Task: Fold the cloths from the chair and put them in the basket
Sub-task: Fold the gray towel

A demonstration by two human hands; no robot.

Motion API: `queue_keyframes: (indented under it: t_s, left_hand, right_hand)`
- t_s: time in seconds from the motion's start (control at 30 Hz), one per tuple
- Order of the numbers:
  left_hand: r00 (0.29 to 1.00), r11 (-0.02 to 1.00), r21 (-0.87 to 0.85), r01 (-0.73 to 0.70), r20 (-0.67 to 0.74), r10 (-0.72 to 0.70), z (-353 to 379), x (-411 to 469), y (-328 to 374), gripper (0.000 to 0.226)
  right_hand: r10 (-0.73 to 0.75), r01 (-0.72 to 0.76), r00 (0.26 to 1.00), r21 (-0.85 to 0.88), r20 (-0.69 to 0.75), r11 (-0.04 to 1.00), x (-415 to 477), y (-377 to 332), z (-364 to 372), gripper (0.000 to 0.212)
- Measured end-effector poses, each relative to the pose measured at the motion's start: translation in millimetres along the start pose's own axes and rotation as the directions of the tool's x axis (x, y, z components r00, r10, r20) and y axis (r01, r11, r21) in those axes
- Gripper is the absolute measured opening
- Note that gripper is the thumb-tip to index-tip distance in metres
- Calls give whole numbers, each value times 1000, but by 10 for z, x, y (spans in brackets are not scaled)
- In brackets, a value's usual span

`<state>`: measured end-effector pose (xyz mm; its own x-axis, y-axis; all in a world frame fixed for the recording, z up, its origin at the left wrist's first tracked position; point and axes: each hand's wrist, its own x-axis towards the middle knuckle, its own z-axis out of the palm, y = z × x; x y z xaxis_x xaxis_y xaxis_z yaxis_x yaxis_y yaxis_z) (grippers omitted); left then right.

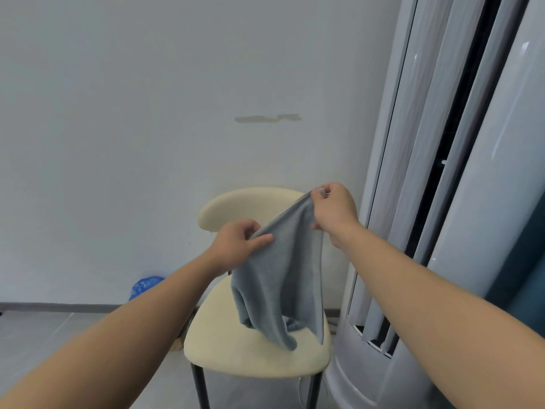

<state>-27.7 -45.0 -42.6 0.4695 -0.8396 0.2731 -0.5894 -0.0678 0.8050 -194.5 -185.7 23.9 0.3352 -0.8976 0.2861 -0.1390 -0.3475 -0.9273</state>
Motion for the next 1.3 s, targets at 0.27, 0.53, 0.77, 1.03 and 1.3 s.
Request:
queue_keyframes:
  t_s: [0.27, 0.53, 0.77, 1.03, 1.3]
  left_hand:
    - [990, 979, -181, 98, -84, -114, -177, 51, 37, 31]
    - [994, 972, -230, -46, -109, 21, -175, 182, 455, 12]
    - [999, 940, -341, -17, -45, 2, -160, 80, 418, 13]
    - [983, 995, -99, 20, 184, -2, -237, 54, 115, 26]
    - [991, 990, -58, 131, 43, -128, -405, -33, -70, 40]
  right_hand:
    - [-39, 41, 999, -325, 12, 945, -22, 151, -297, 11]
    - [77, 161, 782, -320, 619, 934, -375, 111, -8, 63]
    - [68, 91, 826, -252, 559, 964, -333, 54, 95, 31]
    - [-48, 111, 988, -464, 144, 879, -135, -60, -26, 37]
    - [76, -101, 995, -505, -70, 857, 66, 284, -236, 27]
